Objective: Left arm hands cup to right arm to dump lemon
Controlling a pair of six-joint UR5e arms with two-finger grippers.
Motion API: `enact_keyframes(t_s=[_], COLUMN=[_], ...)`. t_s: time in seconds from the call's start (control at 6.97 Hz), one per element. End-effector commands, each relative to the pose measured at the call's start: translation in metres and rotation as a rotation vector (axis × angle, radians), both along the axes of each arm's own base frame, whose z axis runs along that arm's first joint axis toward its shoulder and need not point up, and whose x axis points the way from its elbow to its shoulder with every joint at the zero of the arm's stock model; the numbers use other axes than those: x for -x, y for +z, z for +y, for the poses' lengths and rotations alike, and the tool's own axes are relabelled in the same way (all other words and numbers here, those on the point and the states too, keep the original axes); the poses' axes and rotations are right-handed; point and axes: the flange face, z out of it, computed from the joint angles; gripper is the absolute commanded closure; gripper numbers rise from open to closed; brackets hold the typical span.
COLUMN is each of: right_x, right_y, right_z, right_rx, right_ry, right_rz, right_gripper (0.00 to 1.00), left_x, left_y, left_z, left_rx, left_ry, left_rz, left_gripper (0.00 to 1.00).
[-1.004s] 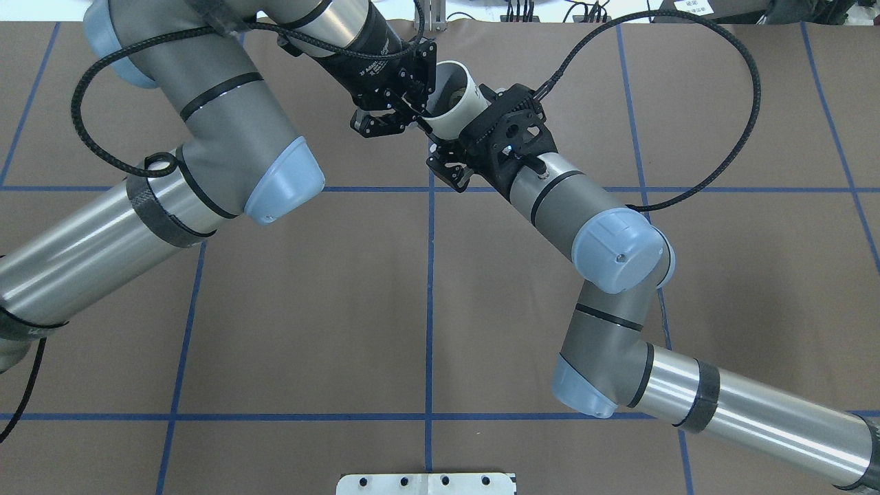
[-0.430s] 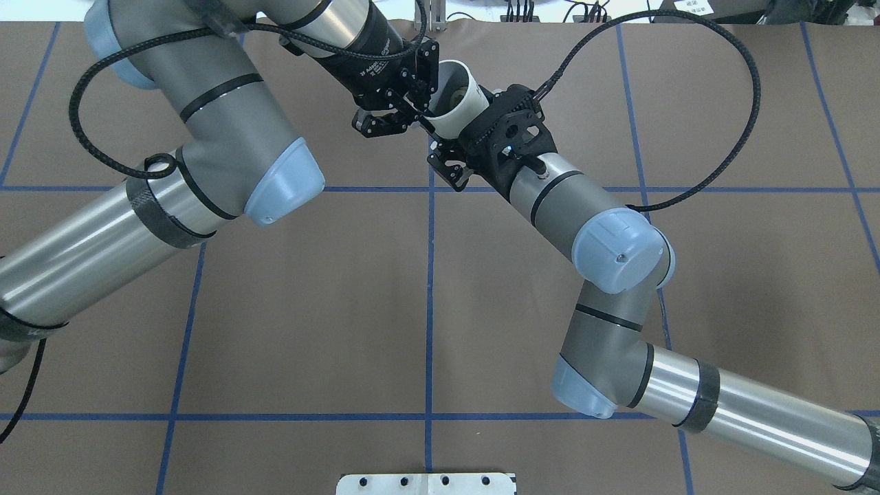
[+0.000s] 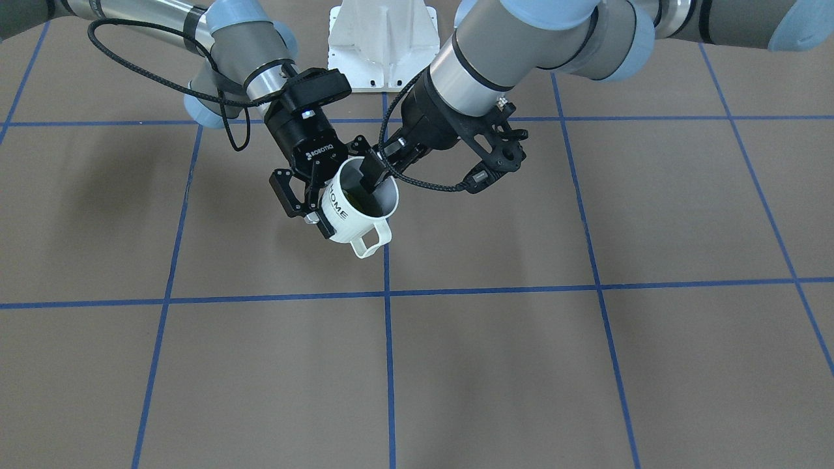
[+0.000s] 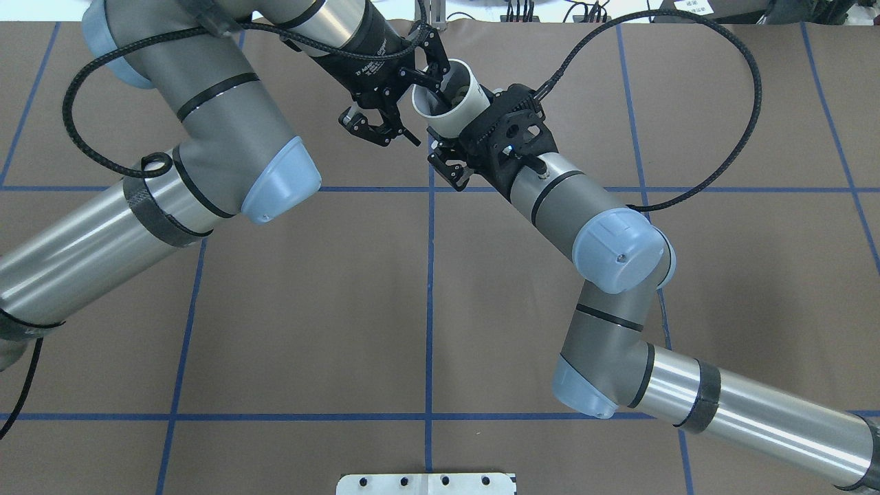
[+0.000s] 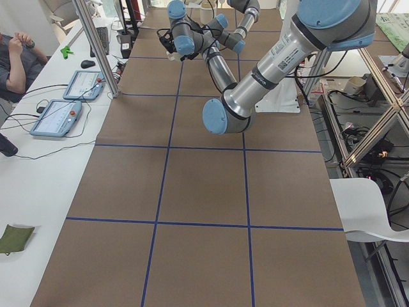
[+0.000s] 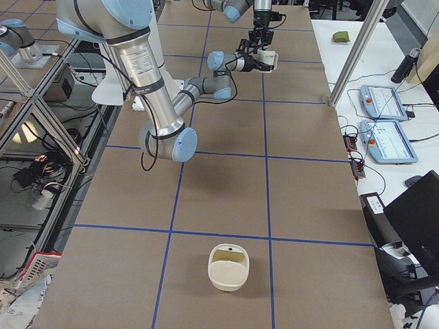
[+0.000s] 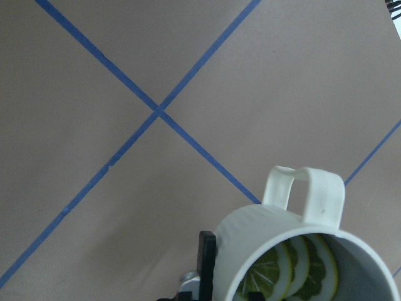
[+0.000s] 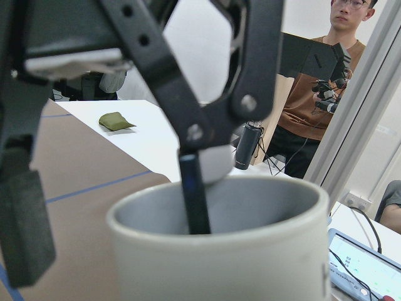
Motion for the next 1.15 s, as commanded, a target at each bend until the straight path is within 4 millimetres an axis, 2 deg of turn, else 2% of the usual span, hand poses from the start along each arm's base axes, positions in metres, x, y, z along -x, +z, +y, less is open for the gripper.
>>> enact_keyframes(t_s=[0.0,0.14,0.29,0.43,0.57,0.72,1.0], right_x=[-0.002,-0.007,-0.012,-0.018,-0.035,-0.053,-0.099], right_y=[0.008,0.003,0.002,0.012,0.028,0.043,0.049], right_z=[-0.002,-0.001,-0.004,-0.006,-0.013,-0.019,-0.031], right_rx=[0.006,0.004,0.023,0.054,0.104,0.126,0.243], right_ry=[0.003,0.002,0.007,0.014,0.032,0.037,-0.029], right_rz=[0.011,0.004,0.008,-0.009,-0.047,-0.020,-0.009], right_gripper=[0.55,0.56,0.56,0.56,0.56,0.56,0.56], left_x=[0.062,0.099,0.122,0.124,0.128,0.135,0.137], left_y=[0.011,0.040,0.074,0.100,0.133,0.171,0.245], left_z=[-0.034,-0.053,-0.066,-0.069,-0.070,-0.075,-0.076], left_rx=[-0.034,-0.066,-0.132,-0.205,-0.257,-0.313,-0.498], left_ry=[0.041,0.052,0.064,0.088,0.092,0.074,0.099], left_rz=[0.021,0.016,-0.006,-0.031,-0.072,-0.139,-0.305], left_gripper=[0.00,0.00,0.00,0.00,0.00,0.00,0.00])
